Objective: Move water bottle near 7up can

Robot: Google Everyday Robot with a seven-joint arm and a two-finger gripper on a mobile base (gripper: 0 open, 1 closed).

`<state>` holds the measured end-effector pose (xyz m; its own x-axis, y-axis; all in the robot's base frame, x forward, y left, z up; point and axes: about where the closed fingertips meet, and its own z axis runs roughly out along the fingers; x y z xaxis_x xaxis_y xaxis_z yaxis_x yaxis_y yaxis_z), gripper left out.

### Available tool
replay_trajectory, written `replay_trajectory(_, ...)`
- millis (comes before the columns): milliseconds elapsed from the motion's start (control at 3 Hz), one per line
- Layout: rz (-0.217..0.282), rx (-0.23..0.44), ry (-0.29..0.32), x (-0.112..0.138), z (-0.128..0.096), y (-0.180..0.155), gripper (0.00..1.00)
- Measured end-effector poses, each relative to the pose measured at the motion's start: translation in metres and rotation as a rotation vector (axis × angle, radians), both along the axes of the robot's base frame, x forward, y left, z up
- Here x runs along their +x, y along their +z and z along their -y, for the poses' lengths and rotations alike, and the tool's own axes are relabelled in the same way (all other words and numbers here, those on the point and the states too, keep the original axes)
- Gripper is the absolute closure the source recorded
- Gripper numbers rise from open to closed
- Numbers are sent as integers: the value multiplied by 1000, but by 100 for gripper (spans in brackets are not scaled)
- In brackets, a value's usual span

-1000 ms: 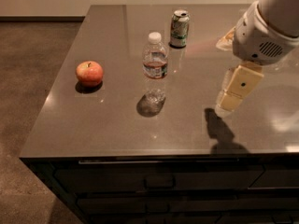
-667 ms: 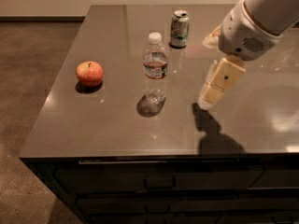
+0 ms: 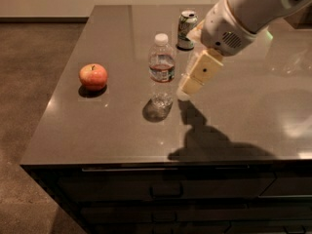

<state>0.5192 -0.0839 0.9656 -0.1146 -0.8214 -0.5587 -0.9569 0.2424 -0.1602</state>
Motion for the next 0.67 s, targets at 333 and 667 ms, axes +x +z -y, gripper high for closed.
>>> replay_trajectory(333,23,51,-8,16,-14,-1,0)
replay_trajectory(667,31,81,-5,25,-26,-7,0)
